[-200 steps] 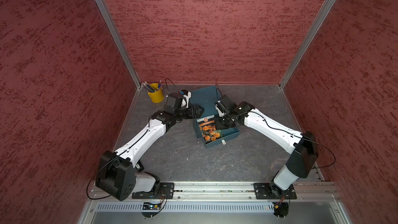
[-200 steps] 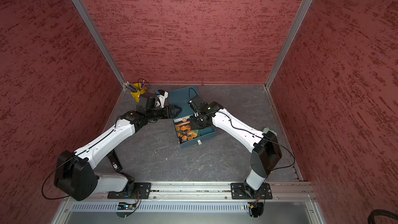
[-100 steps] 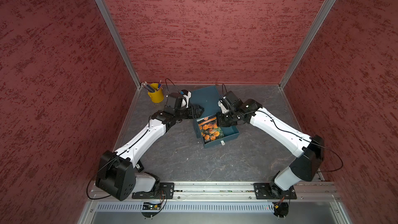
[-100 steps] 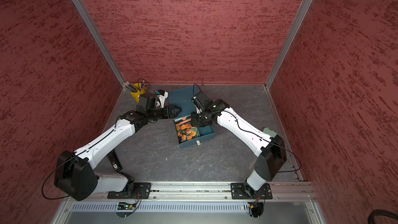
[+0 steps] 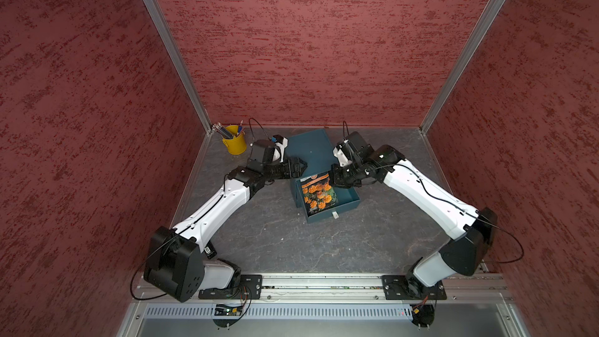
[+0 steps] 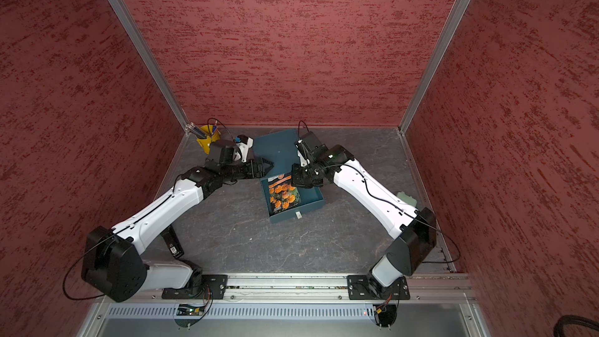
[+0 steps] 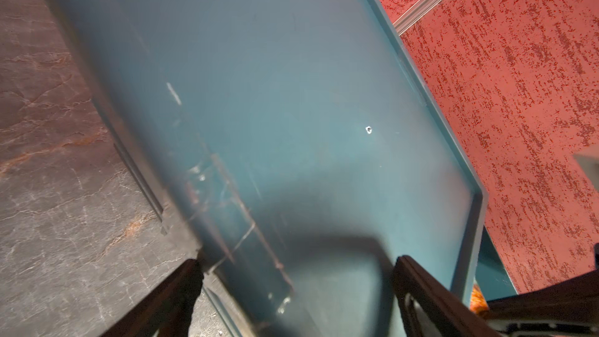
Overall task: Take the seed bags out of the drawer
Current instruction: Adjust the seed packet in the drawer.
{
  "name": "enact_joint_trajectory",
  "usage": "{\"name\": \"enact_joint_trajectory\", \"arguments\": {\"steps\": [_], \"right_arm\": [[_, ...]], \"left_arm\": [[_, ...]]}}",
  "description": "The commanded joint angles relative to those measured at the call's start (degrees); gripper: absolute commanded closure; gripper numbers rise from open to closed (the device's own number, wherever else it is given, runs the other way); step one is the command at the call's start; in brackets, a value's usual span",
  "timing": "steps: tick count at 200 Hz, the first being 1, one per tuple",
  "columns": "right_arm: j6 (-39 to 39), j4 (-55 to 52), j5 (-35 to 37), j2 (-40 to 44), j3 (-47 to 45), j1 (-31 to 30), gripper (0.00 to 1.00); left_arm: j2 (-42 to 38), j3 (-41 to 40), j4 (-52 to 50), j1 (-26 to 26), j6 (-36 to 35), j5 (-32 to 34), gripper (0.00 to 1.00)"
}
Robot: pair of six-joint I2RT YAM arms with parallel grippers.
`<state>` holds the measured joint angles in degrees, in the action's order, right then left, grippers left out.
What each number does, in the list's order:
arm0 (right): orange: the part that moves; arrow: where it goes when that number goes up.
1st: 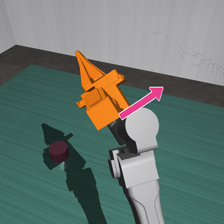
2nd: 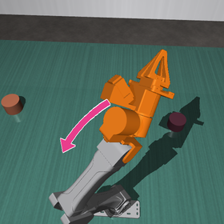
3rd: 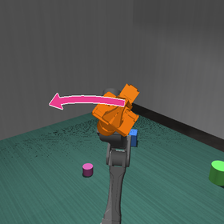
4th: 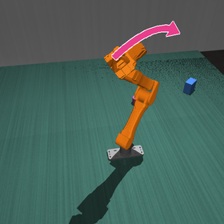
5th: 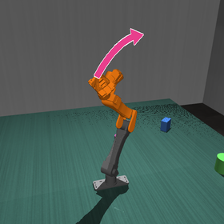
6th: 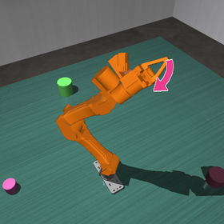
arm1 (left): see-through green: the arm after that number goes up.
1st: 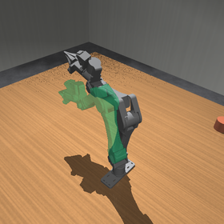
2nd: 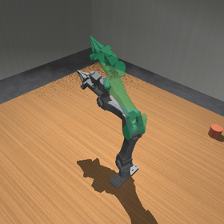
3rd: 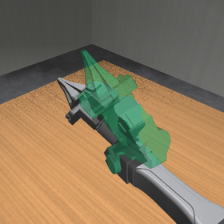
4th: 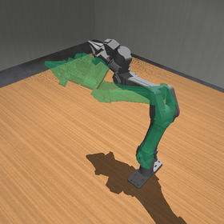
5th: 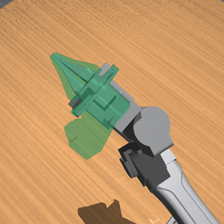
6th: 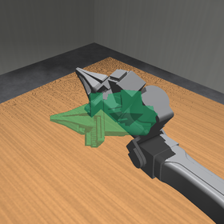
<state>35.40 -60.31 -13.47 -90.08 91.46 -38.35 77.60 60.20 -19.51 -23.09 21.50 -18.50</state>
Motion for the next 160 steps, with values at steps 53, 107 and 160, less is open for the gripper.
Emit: {"name": "enact_joint_trajectory", "arguments": {"steps": [53,107,160], "right_arm": [[1.69,-2.83,-4.72,3.48,4.52,1.58,1.00],[2.29,-5.49,-5.68,6.13,3.60,1.60,1.00],[3.36,-6.48,-4.81,9.42,1.98,1.70,1.00]], "left_arm": [[1.32,0.19,-3.89,-0.36,-2.05,1.04,0.05],[1.28,0.46,-4.17,-0.59,-1.99,1.58,0.05],[1.47,1.02,-4.54,-0.94,-1.92,2.11,0.05]]}}
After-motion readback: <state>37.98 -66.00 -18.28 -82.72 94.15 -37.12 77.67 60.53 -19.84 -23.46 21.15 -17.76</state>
